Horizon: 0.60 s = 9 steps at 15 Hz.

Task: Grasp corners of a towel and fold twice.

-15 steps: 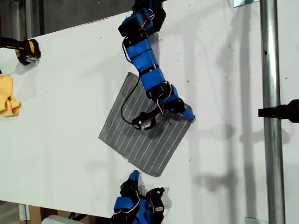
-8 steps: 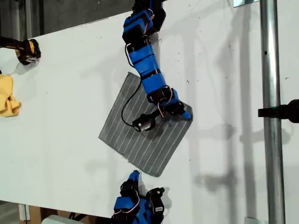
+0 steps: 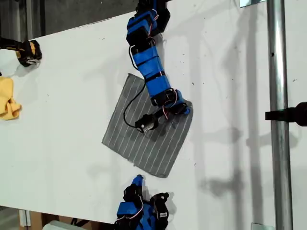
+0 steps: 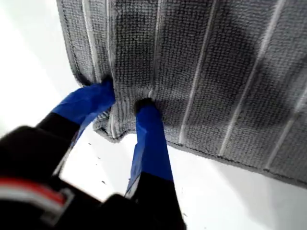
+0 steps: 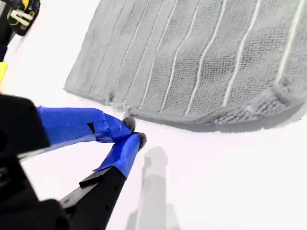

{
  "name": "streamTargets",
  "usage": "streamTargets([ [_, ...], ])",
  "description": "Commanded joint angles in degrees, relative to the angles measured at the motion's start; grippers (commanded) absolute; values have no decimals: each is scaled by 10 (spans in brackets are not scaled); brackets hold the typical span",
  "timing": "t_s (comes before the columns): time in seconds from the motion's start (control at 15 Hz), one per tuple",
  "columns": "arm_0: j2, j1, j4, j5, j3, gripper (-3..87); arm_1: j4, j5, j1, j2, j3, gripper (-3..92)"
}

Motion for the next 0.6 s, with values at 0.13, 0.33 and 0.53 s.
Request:
streamTargets([
  [0.13,4,-1,-11,4,2,-6,15,6,-7,20,4,-1],
  [0.33,4,-1,-11,4,2,-6,-4,-3,3,69,9,-2],
  [0.53,1,14,-66,25,-9,-7,-32,-15,20,142,27,-2],
])
